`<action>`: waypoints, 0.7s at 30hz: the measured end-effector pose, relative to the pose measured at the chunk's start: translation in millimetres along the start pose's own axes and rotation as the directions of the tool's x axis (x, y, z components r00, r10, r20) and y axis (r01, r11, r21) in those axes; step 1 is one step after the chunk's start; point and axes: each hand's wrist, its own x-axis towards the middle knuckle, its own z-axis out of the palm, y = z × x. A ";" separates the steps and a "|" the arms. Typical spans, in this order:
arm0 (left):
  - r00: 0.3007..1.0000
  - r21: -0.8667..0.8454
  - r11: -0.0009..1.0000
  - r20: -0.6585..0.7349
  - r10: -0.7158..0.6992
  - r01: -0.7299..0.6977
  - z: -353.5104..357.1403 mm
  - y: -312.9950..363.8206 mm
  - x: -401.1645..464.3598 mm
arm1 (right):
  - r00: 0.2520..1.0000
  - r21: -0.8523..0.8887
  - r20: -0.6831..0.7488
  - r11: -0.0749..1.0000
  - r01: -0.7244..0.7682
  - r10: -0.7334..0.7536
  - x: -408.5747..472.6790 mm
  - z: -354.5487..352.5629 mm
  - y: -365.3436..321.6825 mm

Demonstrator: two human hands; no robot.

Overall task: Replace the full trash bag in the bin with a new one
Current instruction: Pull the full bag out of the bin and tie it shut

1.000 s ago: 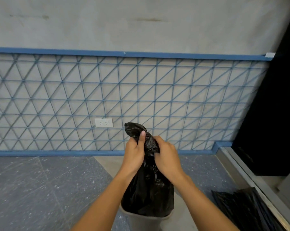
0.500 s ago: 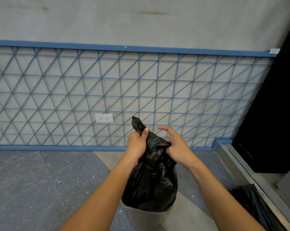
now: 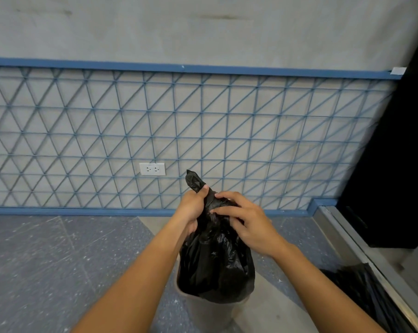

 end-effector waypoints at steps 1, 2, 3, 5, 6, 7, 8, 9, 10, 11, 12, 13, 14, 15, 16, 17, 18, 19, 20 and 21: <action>1.000 -0.001 1.000 -0.009 -0.005 0.005 -1.3 -0.8 1.4 | 0.994 0.183 0.037 0.977 -0.106 0.101 -1.4 -4.3 -3.5; 1.000 -0.001 1.000 -0.019 -0.014 0.014 -3.4 -1.2 2.5 | 0.984 0.307 0.069 0.935 -0.177 0.163 -3.3 -8.5 -6.0; 0.999 0.000 0.999 -0.023 -0.032 0.032 -4.8 -1.4 2.8 | 0.981 0.345 0.069 0.919 -0.193 0.180 -6.4 -10.8 -7.0; 0.998 0.020 0.998 -0.001 -0.063 0.063 -5.9 -3.1 3.4 | 0.994 0.071 0.053 0.992 -0.101 0.097 -13.0 -8.6 -8.2; 0.997 0.029 0.997 0.022 -0.072 0.072 -4.8 -3.3 2.4 | 0.996 -0.172 0.077 0.985 -0.018 0.032 -14.2 -3.6 -8.3; 0.996 0.042 0.996 0.047 -0.081 0.079 -3.2 -2.9 1.0 | 0.994 -0.398 0.100 0.914 0.075 -0.038 -14.2 2.8 -5.6; 0.994 0.059 0.994 0.064 -0.090 0.087 -1.8 -2.1 -0.1 | 0.989 -0.539 0.113 0.830 0.145 -0.100 -13.4 9.3 -3.0; 0.993 0.075 0.993 0.067 -0.100 0.095 -1.3 -0.4 -1.2 | 0.983 -0.602 0.111 0.778 0.183 -0.146 -11.5 14.7 -1.3; 0.992 0.076 0.992 0.064 -0.108 0.103 -2.1 0.9 -0.4 | 0.977 -0.606 0.079 0.768 0.205 -0.199 -8.7 18.6 1.4; 0.991 0.058 0.992 0.067 -0.114 0.110 -3.1 1.9 0.7 | 0.963 -0.576 0.011 0.786 0.225 -0.267 -6.4 20.8 2.6; 0.990 0.043 0.992 0.073 -0.118 0.115 -4.2 2.7 1.0 | 0.941 -0.526 -0.067 0.814 0.248 -0.330 -4.8 23.4 4.0; 0.991 0.046 0.992 0.070 -0.118 0.115 -4.6 3.6 0.6 | 0.918 -0.472 -0.143 0.841 0.265 -0.369 -3.0 25.5 1.9; 0.992 0.074 0.992 0.059 -0.109 0.105 -5.1 3.1 2.3 | 0.908 -0.390 -0.211 0.883 0.261 -0.362 -1.1 29.1 0.7; 0.996 0.098 0.992 0.039 -0.086 0.082 -4.9 1.8 4.6 | 0.915 -0.249 -0.285 0.944 0.216 -0.285 0.8 31.3 -3.4; 0.998 0.119 0.991 0.018 -0.059 0.057 -5.0 1.2 6.5 | 0.928 -0.021 -0.352 0.992 0.124 -0.123 2.4 31.2 -9.9; 0.999 0.118 0.992 -0.002 -0.038 0.038 -5.1 0.2 8.2 | 0.925 0.278 -0.367 0.961 0.006 0.101 3.8 29.1 -18.9; 0.999 0.112 0.993 -0.016 -0.027 0.029 -4.8 -0.3 9.1 | 0.902 0.547 -0.319 0.834 -0.077 0.292 5.0 26.4 -26.8; 0.999 0.096 0.995 -0.023 -0.024 0.026 -3.6 -1.2 9.6 | 0.870 0.726 -0.279 0.682 -0.085 0.406 5.3 24.6 -31.5; 0.999 0.077 0.996 -0.032 -0.032 0.034 -2.6 -2.9 9.9 | 0.842 0.811 -0.273 0.582 -0.059 0.466 4.4 23.2 -33.0; 0.998 0.051 0.998 -0.049 -0.039 0.042 -0.4 -4.2 9.6 | 0.823 0.853 -0.268 0.521 -0.039 0.500 3.5 22.8 -34.6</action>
